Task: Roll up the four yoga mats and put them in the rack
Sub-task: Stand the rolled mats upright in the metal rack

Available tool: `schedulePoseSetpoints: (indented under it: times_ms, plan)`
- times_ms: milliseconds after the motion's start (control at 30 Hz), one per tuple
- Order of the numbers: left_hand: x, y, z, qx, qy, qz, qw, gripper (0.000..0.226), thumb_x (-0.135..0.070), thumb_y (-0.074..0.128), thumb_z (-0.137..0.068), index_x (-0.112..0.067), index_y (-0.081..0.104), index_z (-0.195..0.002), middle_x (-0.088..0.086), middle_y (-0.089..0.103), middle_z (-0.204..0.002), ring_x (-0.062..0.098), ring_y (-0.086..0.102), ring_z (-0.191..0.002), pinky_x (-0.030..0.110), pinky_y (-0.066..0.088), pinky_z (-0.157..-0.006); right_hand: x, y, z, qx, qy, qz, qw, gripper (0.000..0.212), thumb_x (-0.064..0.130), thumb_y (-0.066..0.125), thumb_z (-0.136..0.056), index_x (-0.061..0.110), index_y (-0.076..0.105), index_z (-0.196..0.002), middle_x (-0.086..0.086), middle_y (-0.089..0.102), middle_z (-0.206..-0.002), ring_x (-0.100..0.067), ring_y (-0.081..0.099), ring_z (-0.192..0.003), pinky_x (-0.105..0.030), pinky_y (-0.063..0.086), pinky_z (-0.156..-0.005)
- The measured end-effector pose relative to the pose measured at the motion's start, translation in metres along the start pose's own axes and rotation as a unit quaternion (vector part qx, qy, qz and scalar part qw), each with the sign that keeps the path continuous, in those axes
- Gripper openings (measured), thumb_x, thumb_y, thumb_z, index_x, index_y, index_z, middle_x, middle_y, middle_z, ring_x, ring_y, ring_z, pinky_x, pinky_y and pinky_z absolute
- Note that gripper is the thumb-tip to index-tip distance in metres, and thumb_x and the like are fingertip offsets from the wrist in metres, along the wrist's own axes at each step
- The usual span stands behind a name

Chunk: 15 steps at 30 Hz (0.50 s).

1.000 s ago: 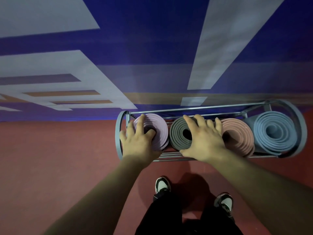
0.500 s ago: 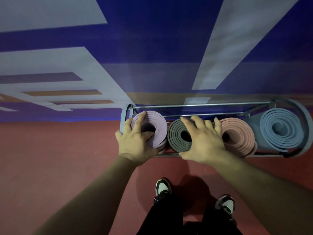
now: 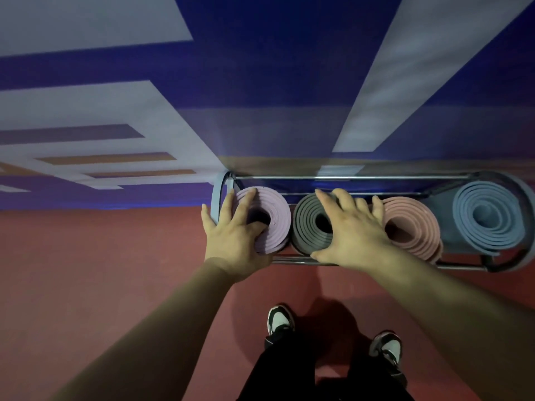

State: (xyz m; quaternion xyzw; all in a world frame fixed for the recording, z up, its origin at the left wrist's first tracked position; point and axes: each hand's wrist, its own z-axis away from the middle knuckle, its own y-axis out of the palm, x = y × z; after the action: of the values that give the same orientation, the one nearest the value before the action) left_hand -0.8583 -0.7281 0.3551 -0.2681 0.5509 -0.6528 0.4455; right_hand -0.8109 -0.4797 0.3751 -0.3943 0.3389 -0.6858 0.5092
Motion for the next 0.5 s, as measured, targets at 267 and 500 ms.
schedulePoseSetpoints:
  times_ms: [267,500]
  plan:
    - [0.007,0.002,0.014,0.019,0.011,0.000,1.000,0.070,-0.081,0.059,-0.054,-0.038,0.065,-0.108,-0.006,0.010,-0.167,0.036,0.005,-0.155,0.079,0.006,-0.109,-0.002,0.000,0.005,0.017,-0.034,-0.002,0.999,0.134,0.084,0.071,-0.049,0.044,-0.001,-0.155,0.008,0.014,-0.163,-0.024,0.029,-0.144,-0.062,-0.004,-0.120]
    - [-0.016,0.005,0.017,-0.012,-0.049,0.007,0.999,0.081,-0.078,0.061,-0.069,-0.028,0.040,-0.129,0.002,0.018,-0.167,0.040,0.003,-0.155,0.076,-0.002,-0.111,-0.018,-0.011,0.021,-0.011,-0.054,-0.039,0.998,0.115,0.082,0.065,-0.068,0.040,0.008,-0.159,0.004,0.008,-0.169,-0.022,0.004,-0.155,-0.050,-0.007,-0.124]
